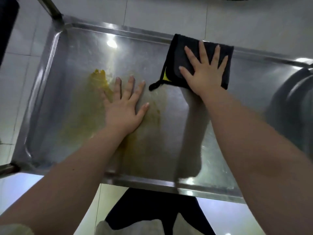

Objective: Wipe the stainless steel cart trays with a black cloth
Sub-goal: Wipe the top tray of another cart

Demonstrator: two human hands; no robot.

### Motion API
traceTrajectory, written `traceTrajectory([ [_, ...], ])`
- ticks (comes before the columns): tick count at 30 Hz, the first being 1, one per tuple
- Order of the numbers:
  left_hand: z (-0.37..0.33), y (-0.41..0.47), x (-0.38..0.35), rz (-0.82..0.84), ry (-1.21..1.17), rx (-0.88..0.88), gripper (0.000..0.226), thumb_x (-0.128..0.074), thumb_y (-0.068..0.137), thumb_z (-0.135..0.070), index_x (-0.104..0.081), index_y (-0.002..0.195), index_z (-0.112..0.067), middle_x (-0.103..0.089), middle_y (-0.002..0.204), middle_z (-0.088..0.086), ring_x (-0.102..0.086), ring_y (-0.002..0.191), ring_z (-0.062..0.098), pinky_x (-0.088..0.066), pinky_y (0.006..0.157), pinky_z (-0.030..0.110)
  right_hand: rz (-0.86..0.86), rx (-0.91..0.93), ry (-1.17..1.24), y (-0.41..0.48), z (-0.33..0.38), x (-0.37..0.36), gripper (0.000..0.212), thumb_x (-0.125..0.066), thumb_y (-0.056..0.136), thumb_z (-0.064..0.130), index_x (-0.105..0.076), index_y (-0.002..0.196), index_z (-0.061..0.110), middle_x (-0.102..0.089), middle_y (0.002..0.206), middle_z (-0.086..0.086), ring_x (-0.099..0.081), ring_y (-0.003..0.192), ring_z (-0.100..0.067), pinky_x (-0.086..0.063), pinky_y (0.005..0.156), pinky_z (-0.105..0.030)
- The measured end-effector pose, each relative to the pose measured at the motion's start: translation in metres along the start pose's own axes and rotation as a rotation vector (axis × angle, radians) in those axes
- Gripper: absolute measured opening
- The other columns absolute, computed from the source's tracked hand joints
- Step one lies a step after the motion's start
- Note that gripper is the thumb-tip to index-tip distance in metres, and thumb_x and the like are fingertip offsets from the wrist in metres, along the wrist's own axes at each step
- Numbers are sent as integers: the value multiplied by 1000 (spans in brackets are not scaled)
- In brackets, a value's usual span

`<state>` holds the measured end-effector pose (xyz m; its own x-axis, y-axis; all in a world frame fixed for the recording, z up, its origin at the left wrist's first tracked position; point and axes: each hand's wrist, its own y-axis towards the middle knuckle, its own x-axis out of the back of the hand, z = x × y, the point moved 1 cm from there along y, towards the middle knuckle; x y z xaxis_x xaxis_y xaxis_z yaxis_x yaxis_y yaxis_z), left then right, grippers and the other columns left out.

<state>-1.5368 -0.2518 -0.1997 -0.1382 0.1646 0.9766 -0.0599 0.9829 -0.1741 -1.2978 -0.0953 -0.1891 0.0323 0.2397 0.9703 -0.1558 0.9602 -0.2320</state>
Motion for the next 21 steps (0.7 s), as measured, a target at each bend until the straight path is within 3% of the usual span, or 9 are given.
traceTrajectory([
  [5, -2, 0, 0, 0, 5, 1, 65, -8, 94, -71, 6, 153, -47, 6, 165, -10, 7, 151, 28, 15, 107, 70, 0, 109, 7, -122, 16, -26, 67, -16, 90, 73, -3, 152, 49, 1, 165, 5, 9, 147, -44, 4, 113, -67],
  [10, -2, -2, 2, -11, -6, -7, 65, -9, 94, -70, 6, 153, -47, 6, 165, -10, 8, 151, 27, 22, 106, 65, 94, 298, 5, -266, 20, -53, 68, -28, 90, 73, -18, 152, 47, -9, 164, 5, -1, 147, -45, -6, 110, -72],
  [13, -2, -3, 2, -2, -17, -3, 65, -11, 94, -70, 7, 153, -47, 7, 164, -11, 10, 151, 25, 18, 108, 67, 52, 314, 11, -219, 15, -38, 67, -30, 88, 73, -17, 150, 51, -12, 164, 8, -2, 148, -44, -5, 111, -71],
  [18, -3, -1, 0, -14, -14, -1, 63, -11, 95, -68, 4, 153, -47, 5, 165, -11, 10, 151, 25, 17, 109, 66, 10, 3, 31, -33, 20, -4, 65, -16, 90, 75, 0, 149, 54, 2, 164, 10, 11, 147, -40, 10, 112, -66],
  [21, -4, -1, 0, -26, -23, 3, 61, -13, 97, -65, 4, 153, -47, 6, 164, -11, 11, 151, 25, 14, 110, 68, 26, -15, 25, 3, 26, 2, 70, -16, 88, 77, -1, 151, 51, 6, 164, 9, 13, 147, -42, 11, 112, -67],
])
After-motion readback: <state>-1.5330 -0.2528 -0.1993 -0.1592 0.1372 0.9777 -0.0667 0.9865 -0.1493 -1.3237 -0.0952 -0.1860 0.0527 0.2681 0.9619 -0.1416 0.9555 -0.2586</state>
